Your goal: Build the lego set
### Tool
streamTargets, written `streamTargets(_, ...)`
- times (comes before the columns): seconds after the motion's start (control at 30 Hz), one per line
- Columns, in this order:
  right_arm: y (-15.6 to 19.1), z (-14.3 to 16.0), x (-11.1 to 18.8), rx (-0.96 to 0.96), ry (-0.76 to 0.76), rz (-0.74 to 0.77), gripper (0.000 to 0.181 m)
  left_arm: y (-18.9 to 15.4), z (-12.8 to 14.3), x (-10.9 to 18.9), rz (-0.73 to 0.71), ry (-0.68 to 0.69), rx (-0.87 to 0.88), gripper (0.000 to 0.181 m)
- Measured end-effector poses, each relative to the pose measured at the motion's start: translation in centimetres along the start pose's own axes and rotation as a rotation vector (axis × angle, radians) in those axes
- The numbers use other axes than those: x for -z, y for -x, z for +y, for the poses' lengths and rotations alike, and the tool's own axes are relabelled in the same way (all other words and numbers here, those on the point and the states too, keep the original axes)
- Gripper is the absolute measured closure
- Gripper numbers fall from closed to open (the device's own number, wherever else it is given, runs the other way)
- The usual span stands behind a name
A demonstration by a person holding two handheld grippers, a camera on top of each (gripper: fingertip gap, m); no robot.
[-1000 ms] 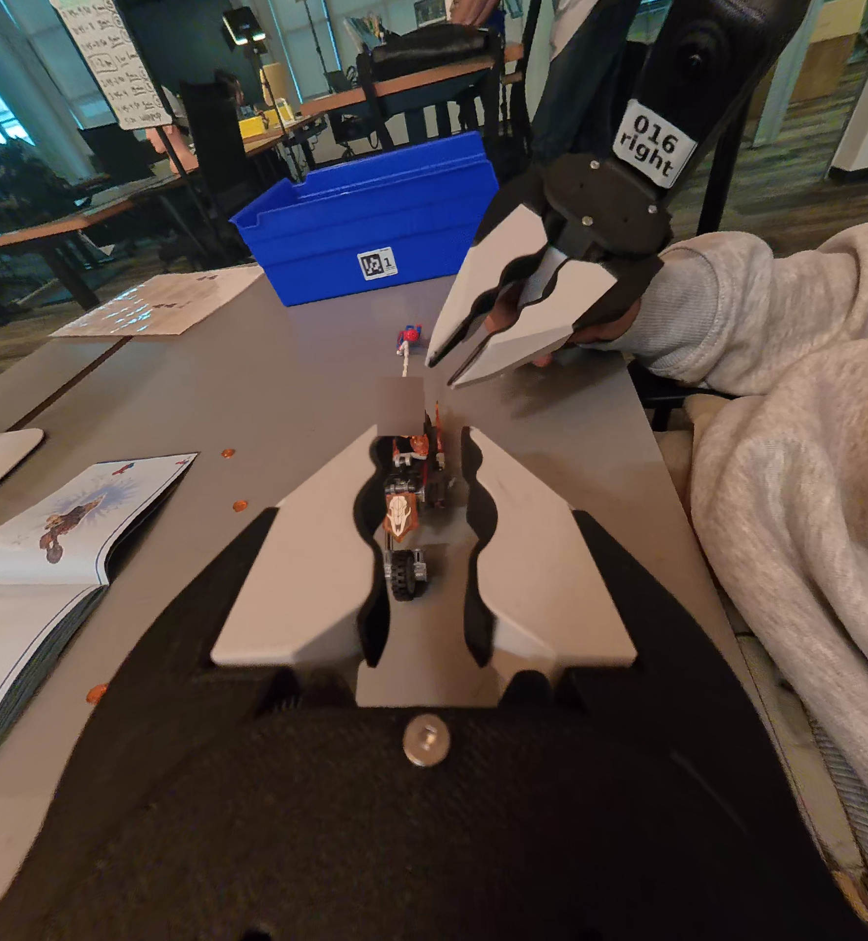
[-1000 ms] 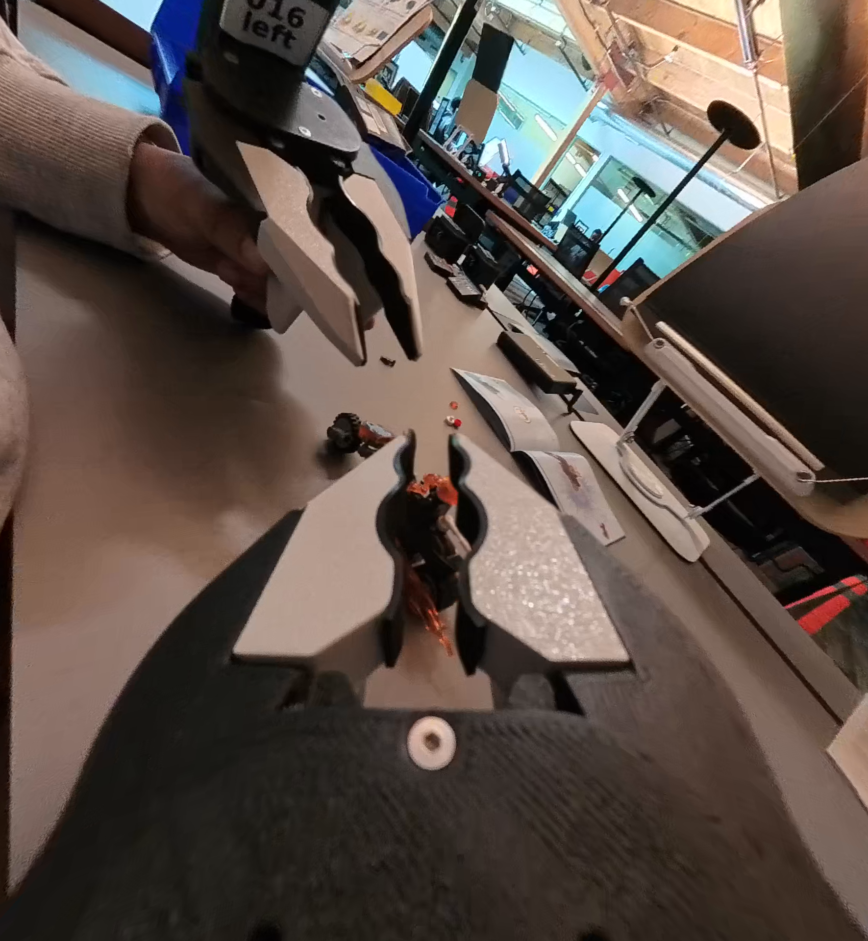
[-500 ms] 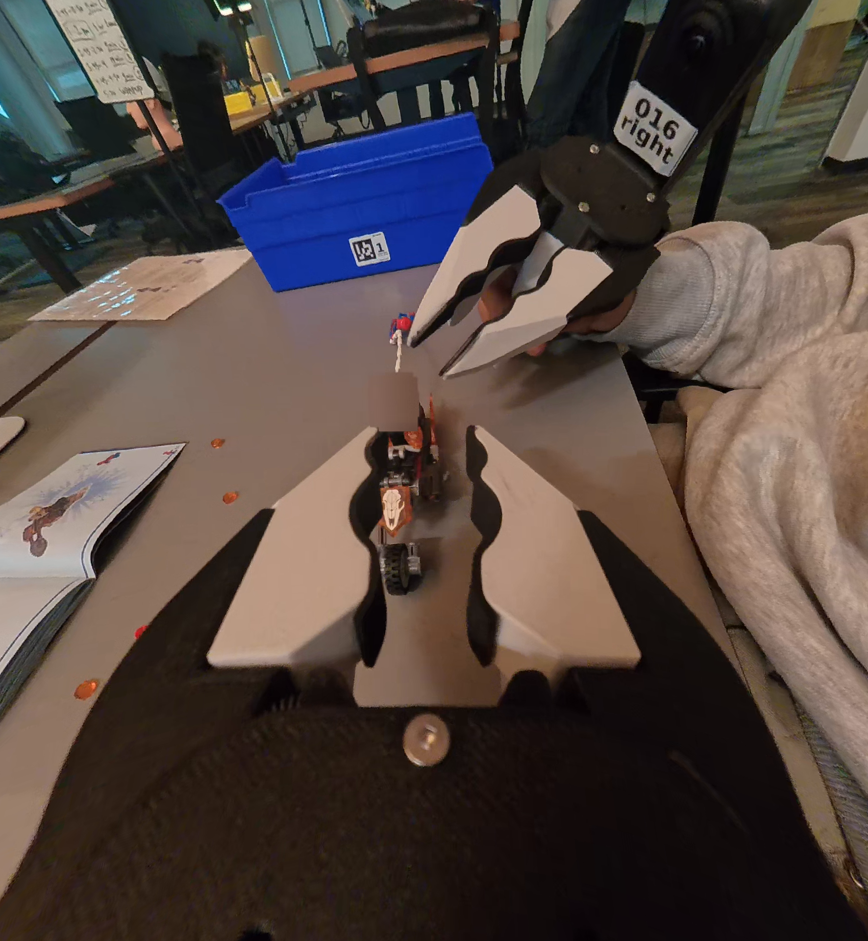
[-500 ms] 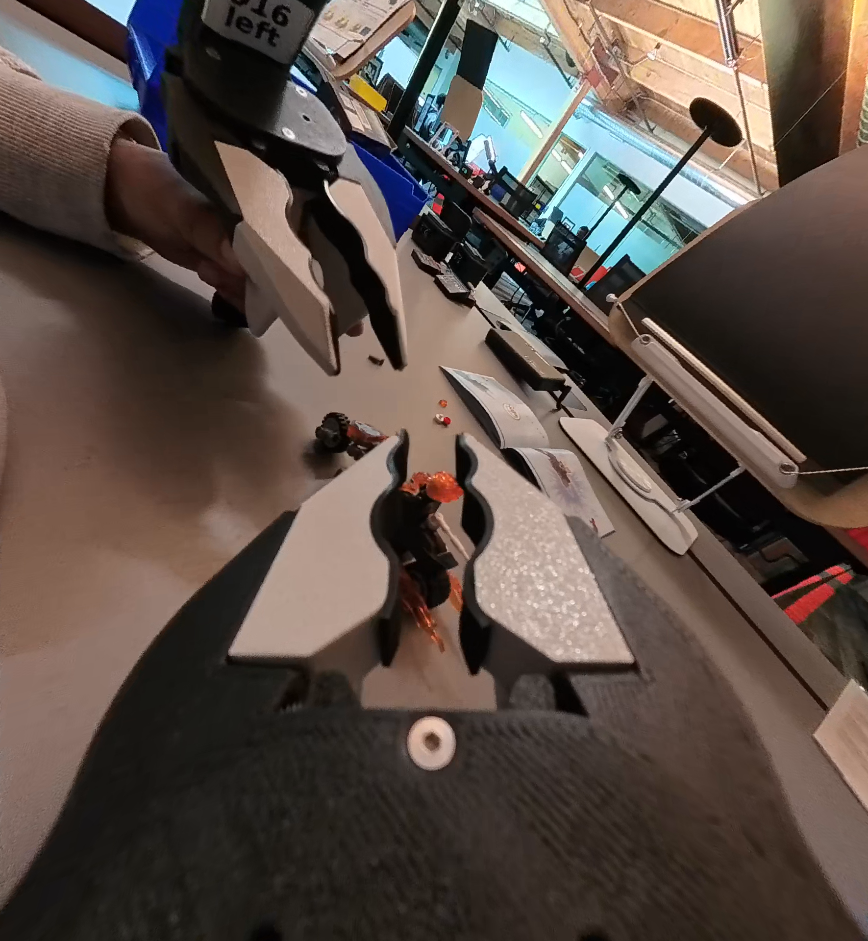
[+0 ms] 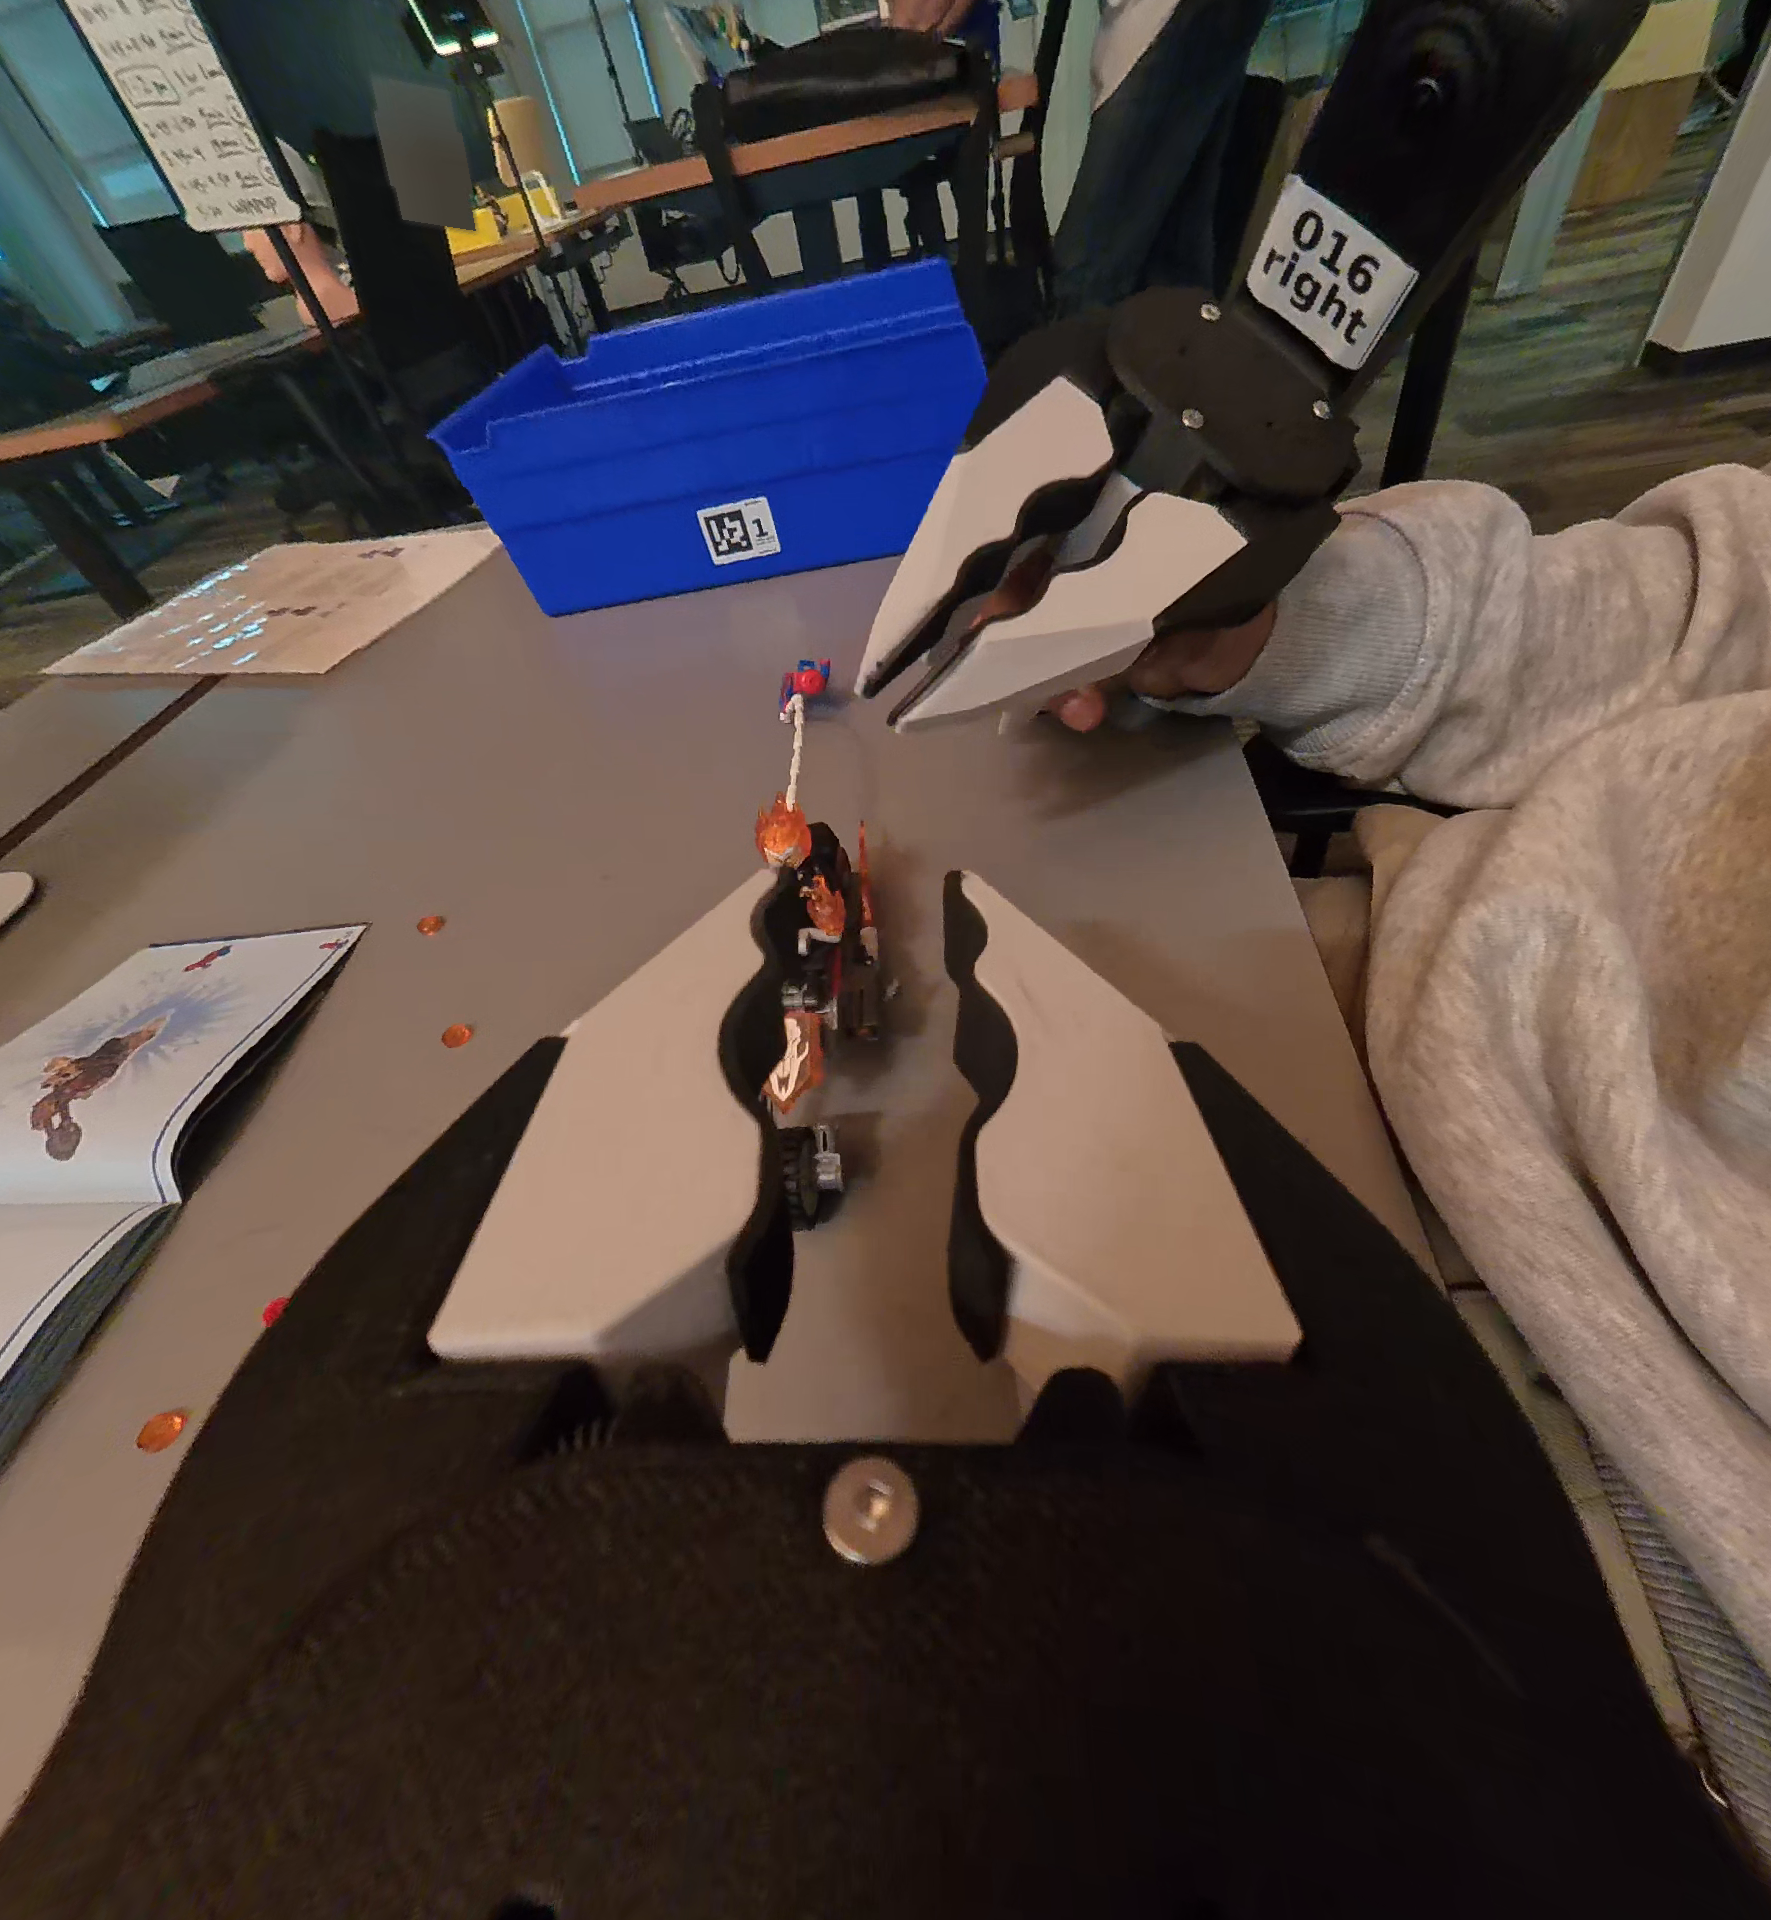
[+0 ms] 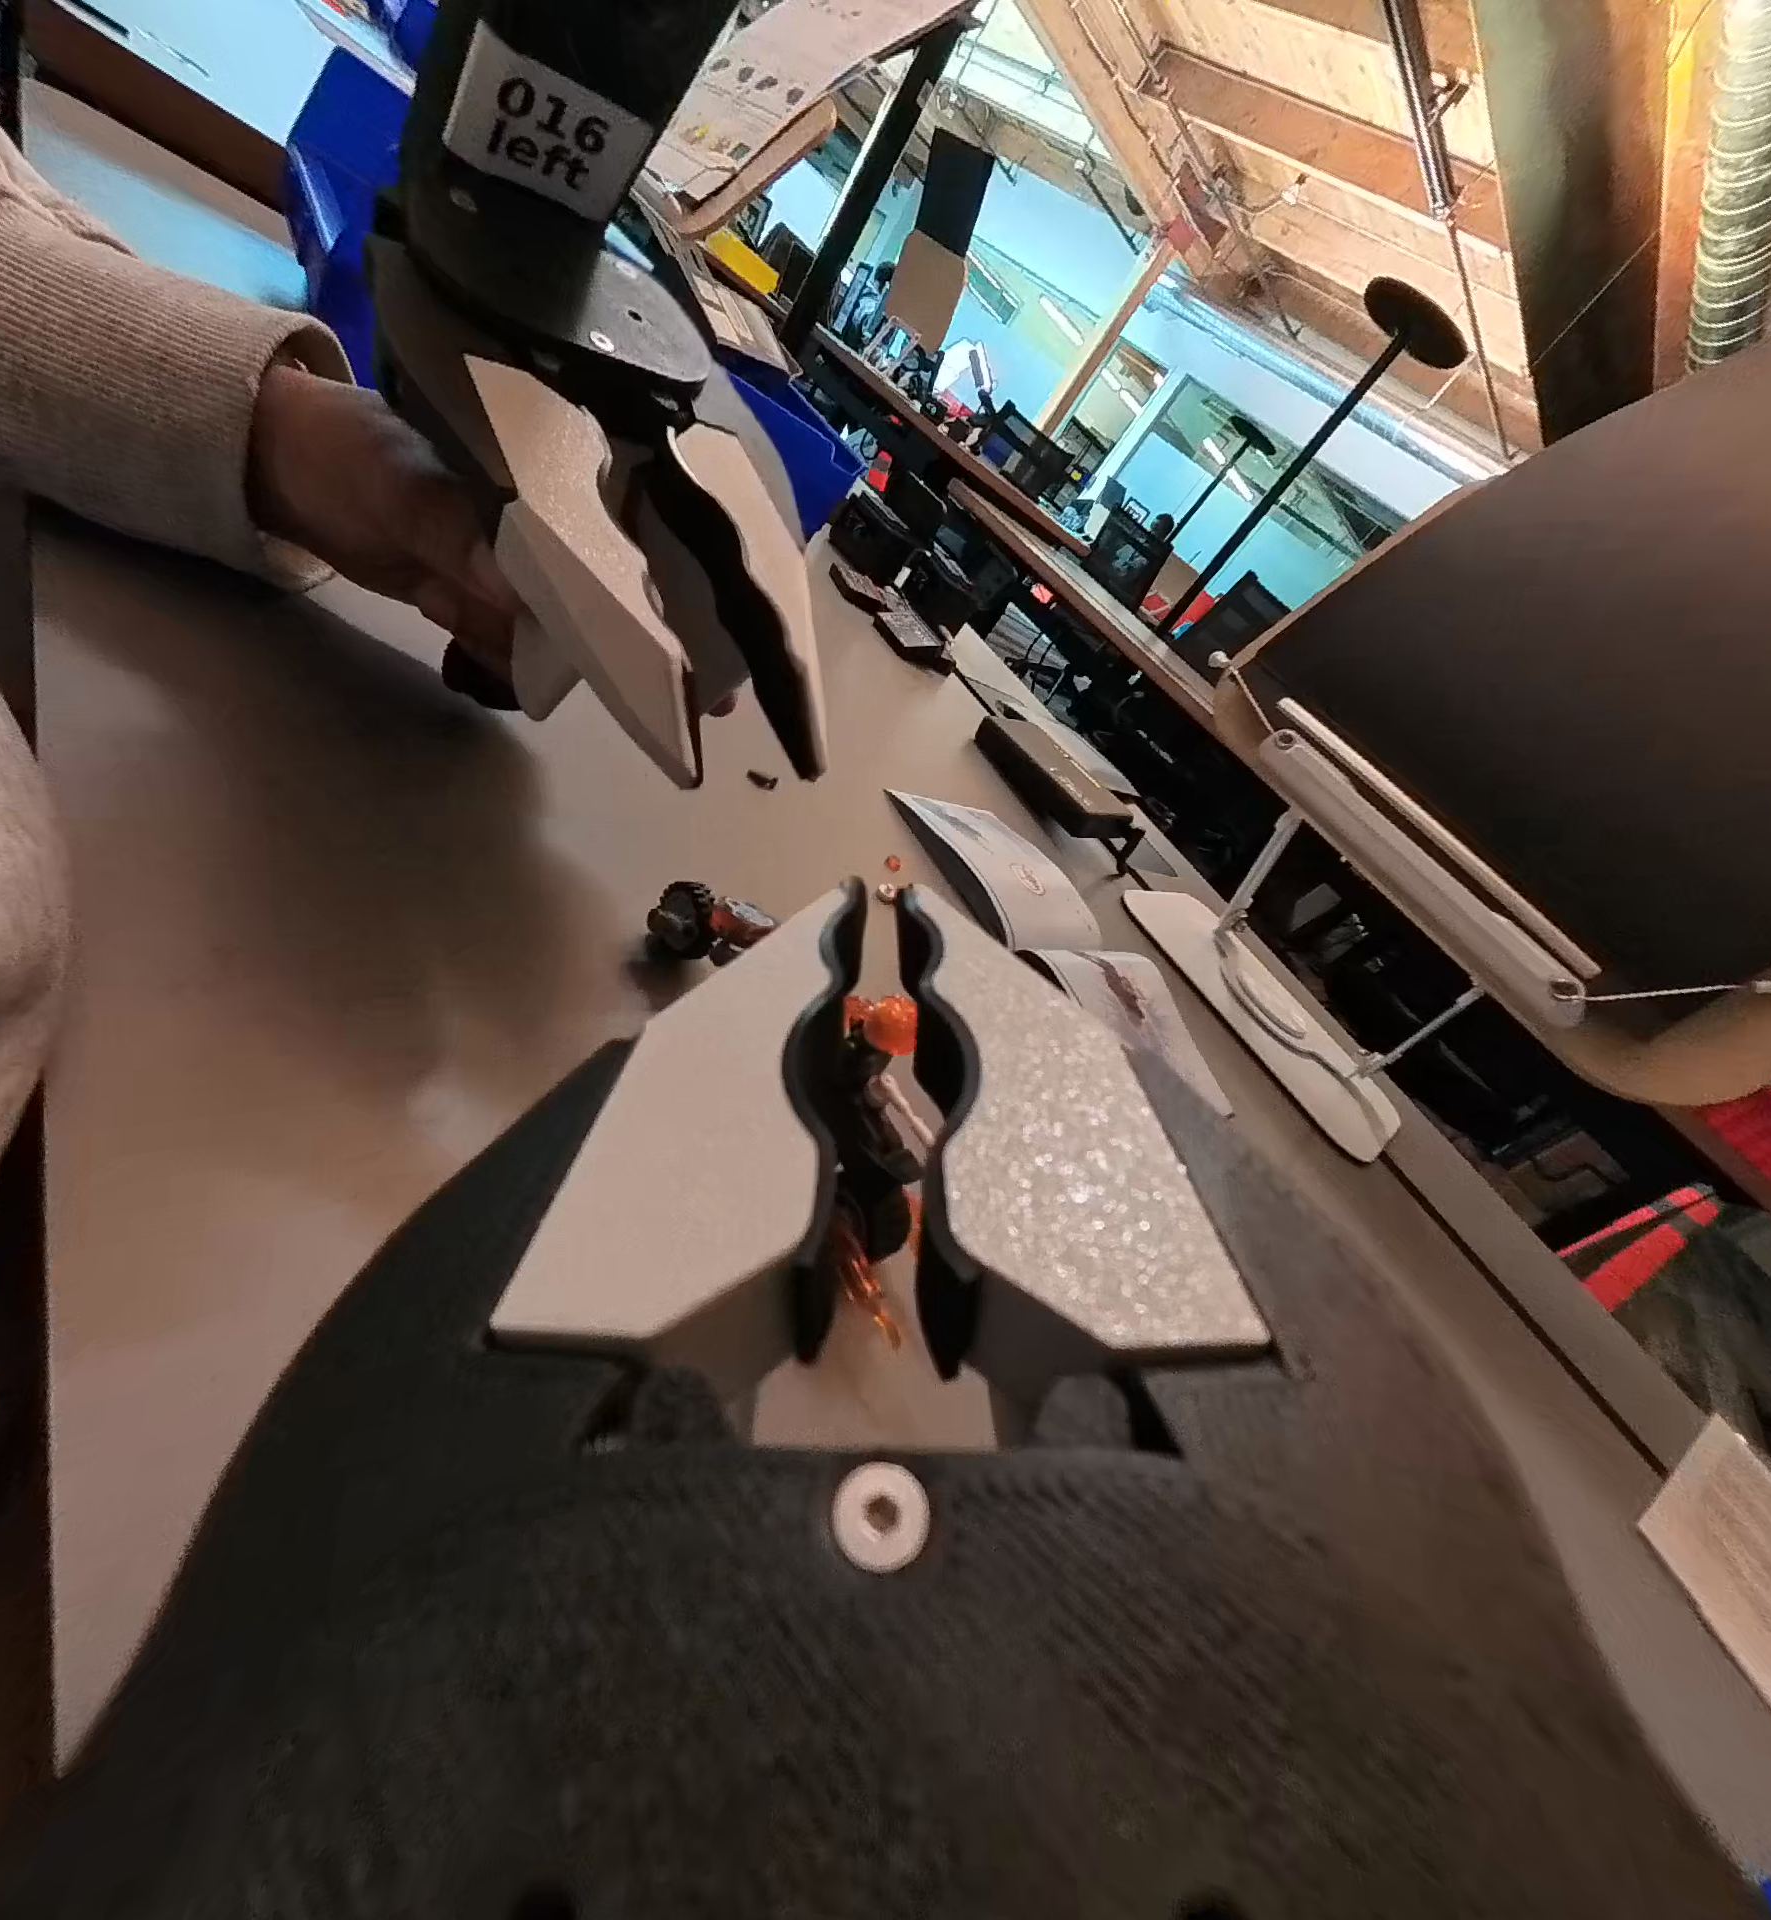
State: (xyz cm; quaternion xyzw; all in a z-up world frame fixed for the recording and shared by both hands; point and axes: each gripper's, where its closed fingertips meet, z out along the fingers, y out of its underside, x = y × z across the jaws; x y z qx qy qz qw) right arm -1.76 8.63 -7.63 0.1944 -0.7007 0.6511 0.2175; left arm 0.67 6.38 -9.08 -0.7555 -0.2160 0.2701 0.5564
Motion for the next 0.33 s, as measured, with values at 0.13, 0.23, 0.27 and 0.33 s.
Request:
streamTargets(0.13, 0.0, 0.1, -0.08, 0.005, 0.007, 0.002, 0.178, -0.78, -0.67, 0.07, 0.037, -0.026, -0.01, 0.152)
streamTargets(0.23, -0.01, 0.26, -0.22, 0.002, 0.012, -0.001, 0.173, -0.64, -0.49, 0.11, 0.018, -0.017, -0.027, 0.153)
streamTargets(0.27, -0.04, 0.31, -0.26, 0.003, 0.016, 0.001, 0.172, -0.52, -0.42, 0.08, 0.012, -0.014, -0.029, 0.154)
streamTargets(0.33, -0.03, 0.35, -0.34, -0.002, 0.015, 0.001, 0.165, -0.37, -0.46, 0.15, 0.009, -0.017, -0.029, 0.156)
